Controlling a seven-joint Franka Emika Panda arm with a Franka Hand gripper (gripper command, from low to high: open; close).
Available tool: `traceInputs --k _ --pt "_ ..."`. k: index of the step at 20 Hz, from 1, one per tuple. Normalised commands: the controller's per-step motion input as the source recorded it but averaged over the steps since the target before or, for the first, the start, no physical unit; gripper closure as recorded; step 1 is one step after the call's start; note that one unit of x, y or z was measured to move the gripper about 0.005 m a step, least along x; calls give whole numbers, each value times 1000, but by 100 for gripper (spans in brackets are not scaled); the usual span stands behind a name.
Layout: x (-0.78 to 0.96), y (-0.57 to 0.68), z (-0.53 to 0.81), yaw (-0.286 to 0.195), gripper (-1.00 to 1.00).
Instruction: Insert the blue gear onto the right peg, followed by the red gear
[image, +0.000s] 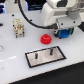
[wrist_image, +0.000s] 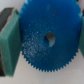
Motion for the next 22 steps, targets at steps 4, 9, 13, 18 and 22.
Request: traceInputs --k 4,9,13,18,22 --pt "244 0 453 0 100" --pt "427 -128 473 0 100" --pt "536 -343 345 0 100" --pt "617 -337 385 0 100" --pt "641 -314 401 0 100"
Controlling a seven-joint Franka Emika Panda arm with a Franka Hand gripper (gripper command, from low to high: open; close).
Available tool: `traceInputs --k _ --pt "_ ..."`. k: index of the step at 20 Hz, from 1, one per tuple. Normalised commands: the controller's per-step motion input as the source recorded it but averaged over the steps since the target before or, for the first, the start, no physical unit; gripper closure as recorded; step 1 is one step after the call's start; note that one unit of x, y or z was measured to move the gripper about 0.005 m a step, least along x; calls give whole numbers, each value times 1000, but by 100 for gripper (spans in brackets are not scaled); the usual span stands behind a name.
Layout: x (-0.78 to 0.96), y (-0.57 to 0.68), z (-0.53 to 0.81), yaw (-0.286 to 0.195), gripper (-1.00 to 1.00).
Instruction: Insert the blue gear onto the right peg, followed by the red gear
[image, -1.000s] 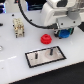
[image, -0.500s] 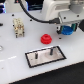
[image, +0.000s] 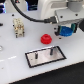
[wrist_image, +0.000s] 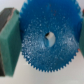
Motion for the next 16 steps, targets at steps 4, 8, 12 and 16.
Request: traceInputs --k 4,8,12,16 --pt "648 -295 397 0 100" --pt "654 -308 364 0 100" --pt "686 -320 238 0 100" --pt "684 -325 156 0 100"
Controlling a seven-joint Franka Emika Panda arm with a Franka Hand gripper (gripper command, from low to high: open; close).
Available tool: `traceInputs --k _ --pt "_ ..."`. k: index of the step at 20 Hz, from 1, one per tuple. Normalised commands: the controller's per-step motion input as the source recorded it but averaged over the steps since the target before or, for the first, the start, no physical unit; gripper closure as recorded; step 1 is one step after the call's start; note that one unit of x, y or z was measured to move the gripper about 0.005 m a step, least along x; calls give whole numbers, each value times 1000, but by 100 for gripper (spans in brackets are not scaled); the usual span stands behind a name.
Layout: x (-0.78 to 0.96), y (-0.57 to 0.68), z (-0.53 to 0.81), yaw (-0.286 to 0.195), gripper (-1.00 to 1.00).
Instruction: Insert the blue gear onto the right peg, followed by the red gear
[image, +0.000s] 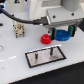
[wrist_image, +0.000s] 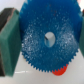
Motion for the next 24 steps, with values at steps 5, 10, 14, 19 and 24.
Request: traceInputs --k 5,10,14,19,24 --pt "604 -272 40 0 100" --pt "342 -162 -34 0 100" --pt "126 -181 -136 0 100" --pt "58 -208 -22 0 100" --pt "109 -146 315 0 100"
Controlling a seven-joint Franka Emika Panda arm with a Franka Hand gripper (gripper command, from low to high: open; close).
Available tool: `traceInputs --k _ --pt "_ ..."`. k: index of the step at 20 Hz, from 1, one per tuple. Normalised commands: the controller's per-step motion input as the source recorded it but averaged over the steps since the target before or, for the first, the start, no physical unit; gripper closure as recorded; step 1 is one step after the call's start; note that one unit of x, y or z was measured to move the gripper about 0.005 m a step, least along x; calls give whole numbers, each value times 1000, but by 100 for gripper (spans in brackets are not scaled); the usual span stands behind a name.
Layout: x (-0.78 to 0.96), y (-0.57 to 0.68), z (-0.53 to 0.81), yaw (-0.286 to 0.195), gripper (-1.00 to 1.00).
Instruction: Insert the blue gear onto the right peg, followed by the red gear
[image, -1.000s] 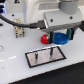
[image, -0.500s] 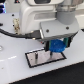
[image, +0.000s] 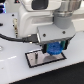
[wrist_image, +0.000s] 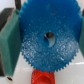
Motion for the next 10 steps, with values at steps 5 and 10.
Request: traceInputs --k 5,10 --pt "129 -145 42 0 100" --pt "135 -143 -161 0 100"
